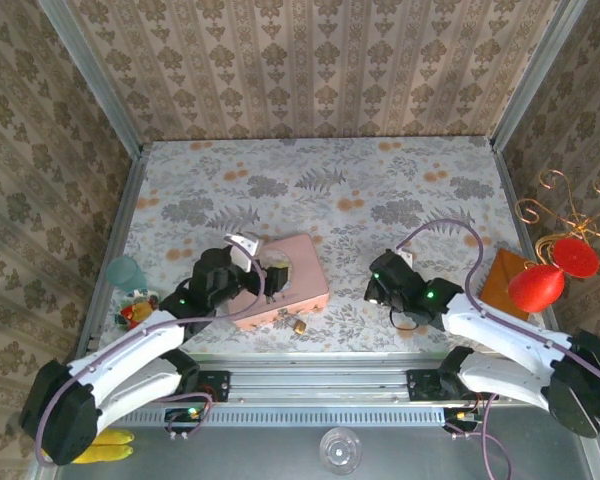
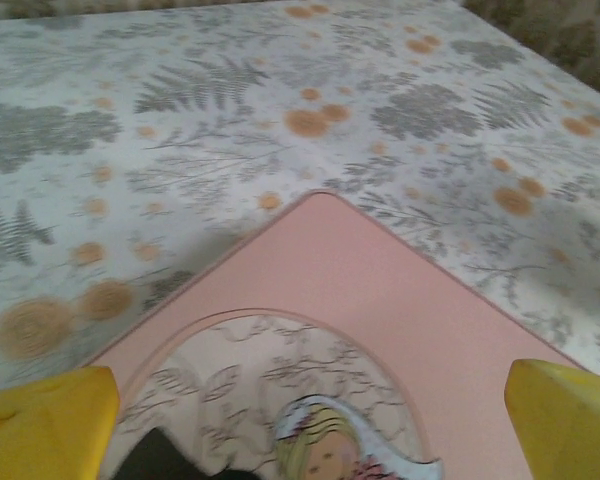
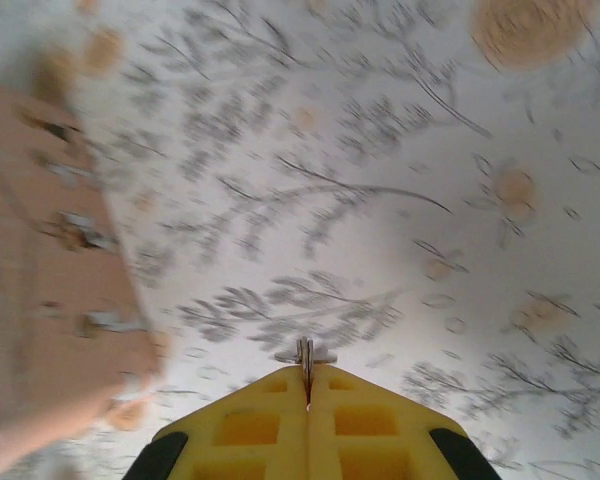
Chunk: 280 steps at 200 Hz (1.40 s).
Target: Unlock a padlock with a key
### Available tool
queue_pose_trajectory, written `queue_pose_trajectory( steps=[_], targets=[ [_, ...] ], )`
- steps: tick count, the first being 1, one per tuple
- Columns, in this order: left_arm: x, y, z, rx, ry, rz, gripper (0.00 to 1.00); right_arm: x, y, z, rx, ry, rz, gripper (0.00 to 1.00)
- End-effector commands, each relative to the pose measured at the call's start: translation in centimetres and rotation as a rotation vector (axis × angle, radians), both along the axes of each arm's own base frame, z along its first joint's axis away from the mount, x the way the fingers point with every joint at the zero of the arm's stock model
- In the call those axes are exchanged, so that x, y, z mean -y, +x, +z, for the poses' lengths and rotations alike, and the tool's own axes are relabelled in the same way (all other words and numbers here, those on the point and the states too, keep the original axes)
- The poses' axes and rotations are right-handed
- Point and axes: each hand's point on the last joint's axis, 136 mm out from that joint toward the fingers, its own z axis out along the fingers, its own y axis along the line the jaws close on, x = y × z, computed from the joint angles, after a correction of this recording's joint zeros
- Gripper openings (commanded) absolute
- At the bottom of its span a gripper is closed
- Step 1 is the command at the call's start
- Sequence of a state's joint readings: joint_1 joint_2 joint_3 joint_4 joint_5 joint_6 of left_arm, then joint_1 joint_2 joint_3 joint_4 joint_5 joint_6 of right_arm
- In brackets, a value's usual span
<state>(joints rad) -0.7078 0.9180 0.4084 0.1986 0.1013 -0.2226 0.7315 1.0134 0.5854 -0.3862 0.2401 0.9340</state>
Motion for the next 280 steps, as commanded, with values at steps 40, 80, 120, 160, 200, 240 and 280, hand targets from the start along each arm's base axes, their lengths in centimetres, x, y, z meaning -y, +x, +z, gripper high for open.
queue_pose_trajectory(
  steps=[40, 80, 120, 160, 200, 240, 280],
  targets=[
    [8.4, -5.2, 5.3, 0.307, -0.039, -0.377, 0.99, -3.4, 2.8, 9.8, 0.247, 0.220, 0.039, 0.00],
    [9.7, -6.1, 6.6, 0.481, -0.099, -0.459, 1.00, -5.2, 2.5, 13.5, 0.299, 0.311, 0.099, 0.00],
    [10.3, -6.3, 7.3, 0.641, -0.142, -0.506, 0.97, -7.3, 2.0, 15.2, 0.317, 0.362, 0.166, 0.00],
    [10.7, -4.8, 7.3, 0.629, -0.171, -0.530, 0.79, -9.0, 1.8, 15.6, 0.324, 0.383, 0.215, 0.00],
    [10.4, -2.8, 7.2, 0.558, -0.214, -0.477, 0.60, -10.0, 1.6, 16.0, 0.333, 0.399, 0.237, 0.00],
    [10.4, -3.4, 7.0, 0.558, -0.214, -0.505, 0.50, -10.9, 1.5, 16.2, 0.336, 0.421, 0.252, 0.00],
    [10.6, -3.6, 7.0, 0.551, -0.218, -0.525, 0.40, -12.2, 1.5, 16.9, 0.346, 0.435, 0.282, 0.00]
  ],
)
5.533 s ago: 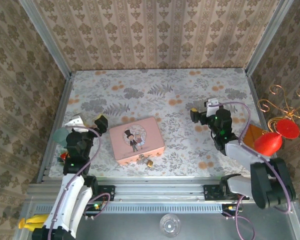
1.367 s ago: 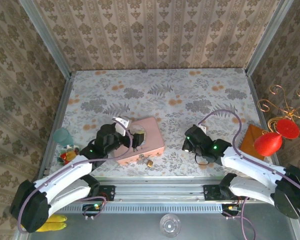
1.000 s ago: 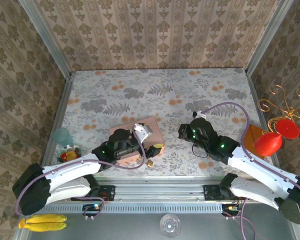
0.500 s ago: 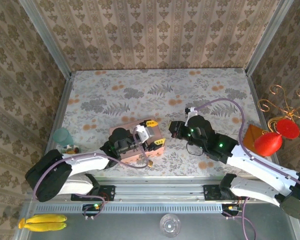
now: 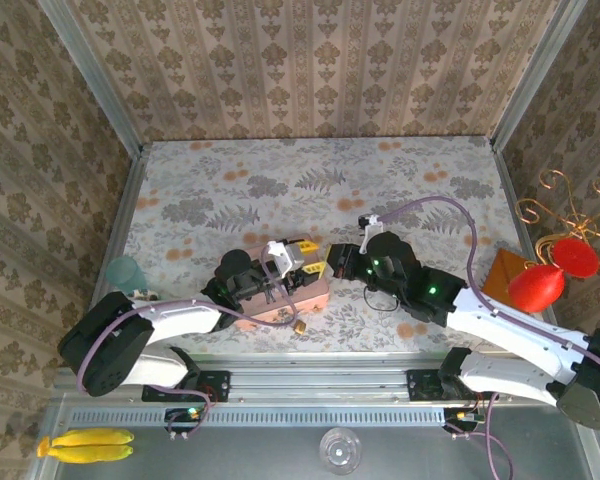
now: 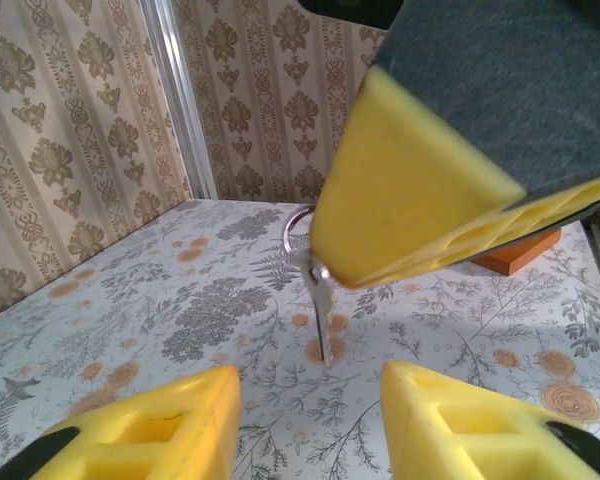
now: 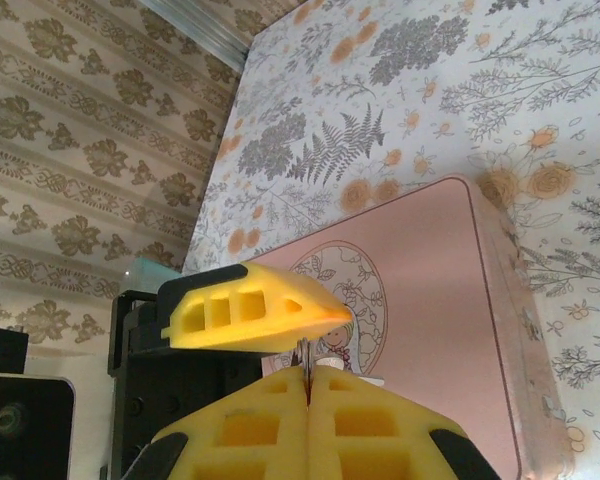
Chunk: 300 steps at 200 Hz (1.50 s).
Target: Unlock a padlock with a key
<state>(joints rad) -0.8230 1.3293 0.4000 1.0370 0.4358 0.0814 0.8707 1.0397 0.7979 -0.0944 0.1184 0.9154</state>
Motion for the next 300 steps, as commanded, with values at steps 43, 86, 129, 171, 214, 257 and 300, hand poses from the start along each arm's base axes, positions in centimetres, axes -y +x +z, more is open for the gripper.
queue_pose_trajectory(
  steps=[43, 86, 129, 171, 214, 257, 300],
  targets=[
    [0.2, -0.1, 1.7, 0.018, -0.036, -0.016, 0.18, -1.8, 0.1, 3.0, 0.061, 0.053, 0.038, 0.00],
    [-0.1, 0.3, 2.0, 0.014, -0.045, 0.012, 0.11, -1.7, 0.1, 2.6, 0.054, 0.049, 0.030, 0.00],
    [-0.2, 0.2, 2.0, 0.016, -0.047, 0.011, 0.22, -1.7, 0.1, 2.4, 0.052, 0.047, 0.028, 0.00],
    [-0.3, 0.2, 2.2, 0.024, -0.051, 0.014, 0.22, -1.8, 0.1, 1.9, 0.040, 0.044, 0.027, 0.00],
    [-0.4, 0.0, 2.4, 0.032, -0.054, 0.014, 0.24, -2.0, 0.1, 1.6, 0.031, 0.042, 0.028, 0.00],
    [-0.8, 0.4, 2.2, 0.044, -0.036, 0.046, 0.00, -2.1, 0.1, 1.7, 0.033, 0.046, 0.027, 0.00],
    [-2.0, 1.9, 1.7, 0.088, 0.026, 0.167, 0.00, -1.7, 0.0, 1.6, 0.033, 0.045, 0.012, 0.08]
  ],
)
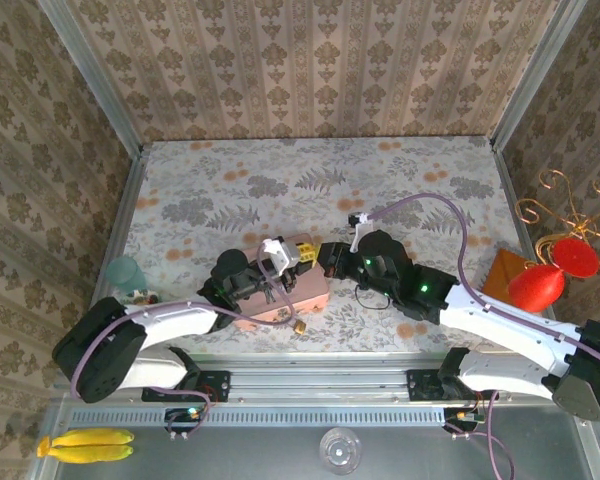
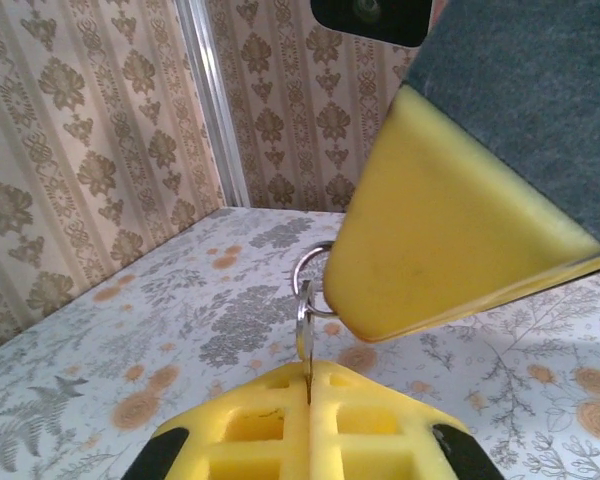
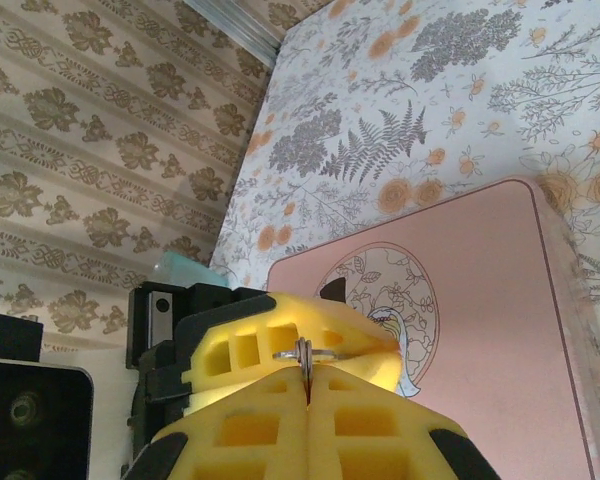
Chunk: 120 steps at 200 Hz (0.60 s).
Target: Unlock a padlock with a key
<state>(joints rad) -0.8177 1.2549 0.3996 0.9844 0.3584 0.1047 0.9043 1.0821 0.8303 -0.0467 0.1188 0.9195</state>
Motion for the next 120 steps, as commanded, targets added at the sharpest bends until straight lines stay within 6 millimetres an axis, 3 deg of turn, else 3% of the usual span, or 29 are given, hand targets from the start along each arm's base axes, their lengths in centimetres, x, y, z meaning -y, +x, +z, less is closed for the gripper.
queue_pose_trajectory(
  steps=[1, 49, 76, 120],
  targets=[
    [-0.9, 1.0, 0.1, 0.053, 0.041, 0.087, 0.00, 0.2, 0.1, 0.5, 0.011, 0.014, -0.021, 0.09],
    [-1.3, 2.8, -3.8, 0.173, 0.407, 0.214, 0.00, 1.9, -0.3, 1.0, 0.019, 0.043, -0.074, 0.34],
    [-0.9, 2.4, -4.9, 0.251, 0.497, 0.226, 0.00, 2.0, -0.2, 0.9, -0.025, 0.126, -0.099, 0.37],
    [-0.6, 1.1, -4.3, 0.298, 0.460, 0.190, 0.00, 2.6, -0.3, -1.2, -0.172, 0.169, -0.186, 0.37]
  ],
)
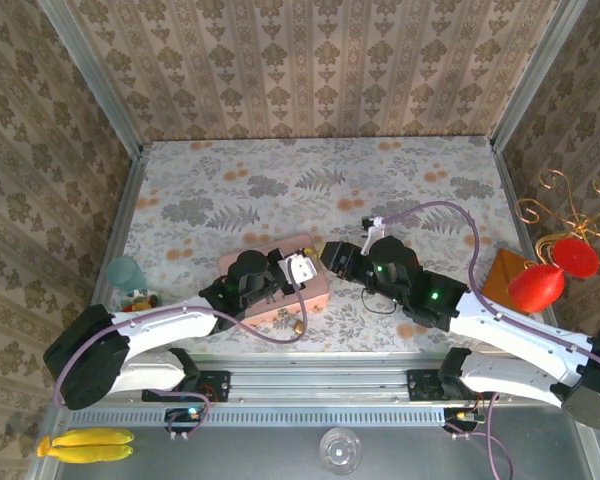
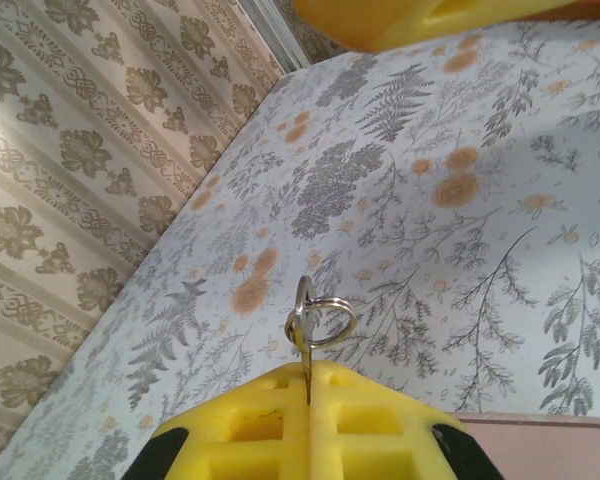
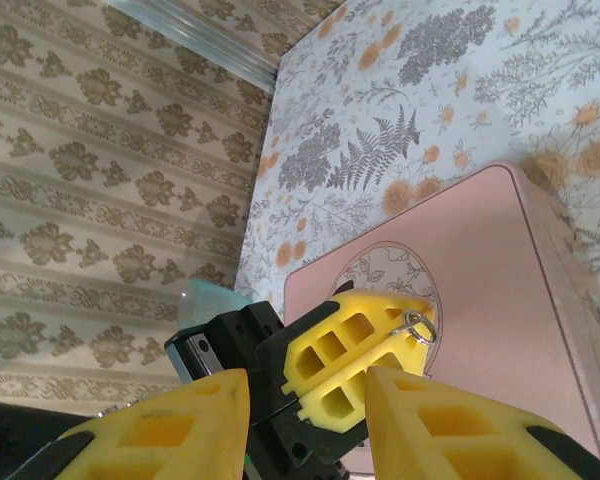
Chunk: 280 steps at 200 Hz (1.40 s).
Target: Unlock a padlock with a key
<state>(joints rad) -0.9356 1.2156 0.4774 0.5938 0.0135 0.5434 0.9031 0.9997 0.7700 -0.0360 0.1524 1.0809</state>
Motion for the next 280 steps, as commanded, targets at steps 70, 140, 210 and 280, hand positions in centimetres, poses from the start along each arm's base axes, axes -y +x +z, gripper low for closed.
queue_pose_trajectory(
  steps=[70, 140, 210, 280],
  targets=[
    [0.0, -2.1, 1.0, 0.068, -0.023, -0.089, 0.00, -0.9, 0.6, -3.7, -0.251, 0.066, -0.085, 0.34],
    [0.3, -2.6, 0.7, 0.058, -0.017, -0.120, 0.00, -1.6, 0.8, -3.5, -0.268, 0.106, -0.065, 0.29],
    [0.3, -2.5, 0.7, 0.054, -0.022, -0.117, 0.00, -1.6, 0.8, -5.4, -0.316, 0.054, -0.066, 0.24],
    [0.6, -2.6, 0.4, 0.043, -0.011, -0.122, 0.00, -1.5, 0.9, -5.4, -0.306, 0.047, -0.065, 0.09]
  ],
)
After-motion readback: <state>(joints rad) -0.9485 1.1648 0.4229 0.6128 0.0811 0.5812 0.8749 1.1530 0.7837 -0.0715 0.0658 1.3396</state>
